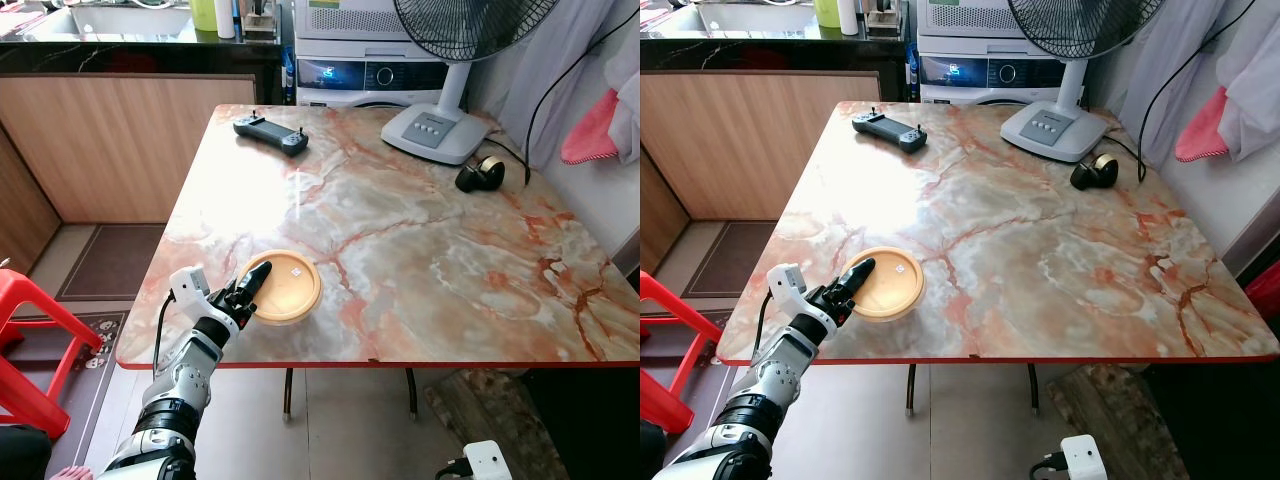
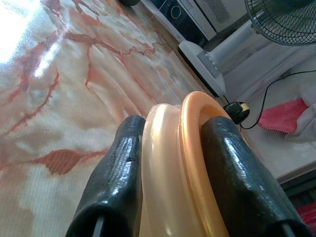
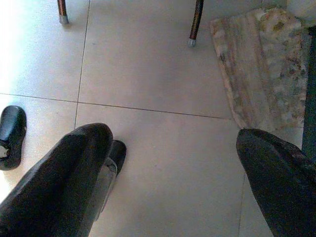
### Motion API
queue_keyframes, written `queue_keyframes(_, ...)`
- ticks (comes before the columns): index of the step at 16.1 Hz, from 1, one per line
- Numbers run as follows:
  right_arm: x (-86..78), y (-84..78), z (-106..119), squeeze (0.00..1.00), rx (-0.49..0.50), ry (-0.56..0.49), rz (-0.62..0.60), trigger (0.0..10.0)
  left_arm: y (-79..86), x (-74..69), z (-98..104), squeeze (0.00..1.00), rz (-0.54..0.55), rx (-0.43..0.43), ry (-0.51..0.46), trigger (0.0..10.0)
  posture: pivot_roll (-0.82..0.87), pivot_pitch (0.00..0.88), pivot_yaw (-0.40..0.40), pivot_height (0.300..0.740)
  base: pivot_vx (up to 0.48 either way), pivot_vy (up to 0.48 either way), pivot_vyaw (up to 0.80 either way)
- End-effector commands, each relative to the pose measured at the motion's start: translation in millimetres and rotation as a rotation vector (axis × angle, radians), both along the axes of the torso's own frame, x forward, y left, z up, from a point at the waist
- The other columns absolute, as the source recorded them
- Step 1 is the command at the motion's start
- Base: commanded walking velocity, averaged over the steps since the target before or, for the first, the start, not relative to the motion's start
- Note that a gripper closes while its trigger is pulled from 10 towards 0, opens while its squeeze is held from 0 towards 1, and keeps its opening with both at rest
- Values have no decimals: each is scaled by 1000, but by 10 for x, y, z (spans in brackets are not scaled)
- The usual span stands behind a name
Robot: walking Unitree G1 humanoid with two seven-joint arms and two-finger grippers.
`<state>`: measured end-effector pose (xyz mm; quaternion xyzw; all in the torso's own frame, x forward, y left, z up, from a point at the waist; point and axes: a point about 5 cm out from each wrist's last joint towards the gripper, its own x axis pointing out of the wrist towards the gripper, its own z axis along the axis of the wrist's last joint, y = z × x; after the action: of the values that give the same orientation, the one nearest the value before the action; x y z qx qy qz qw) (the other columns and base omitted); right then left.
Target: Restocking fridge
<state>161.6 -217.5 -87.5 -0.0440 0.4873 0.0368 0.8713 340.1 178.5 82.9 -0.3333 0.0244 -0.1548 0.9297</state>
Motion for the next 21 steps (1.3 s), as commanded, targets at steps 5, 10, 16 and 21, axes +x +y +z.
queue_keyframes(5,-16,-32,-1,0,-9,7,-2,10000,15,24,131,0,50,11,-60,0,-33,0,-81,740,0,0,0)
queue_keyframes(10,-36,1,-16,0,-3,9,-7,10000,-70,-88,446,0,56,5,-189,0,-24,0,-60,740,0,0,0)
queue_keyframes(16,-86,77,-50,0,16,8,-42,10000,190,-345,779,0,255,230,-231,10000,9,0,-9,740,0,0,0)
queue_keyframes(21,-108,160,-72,0,34,1,-68,10000,356,-544,773,0,291,646,-229,10000,29,0,38,740,0,0,0)
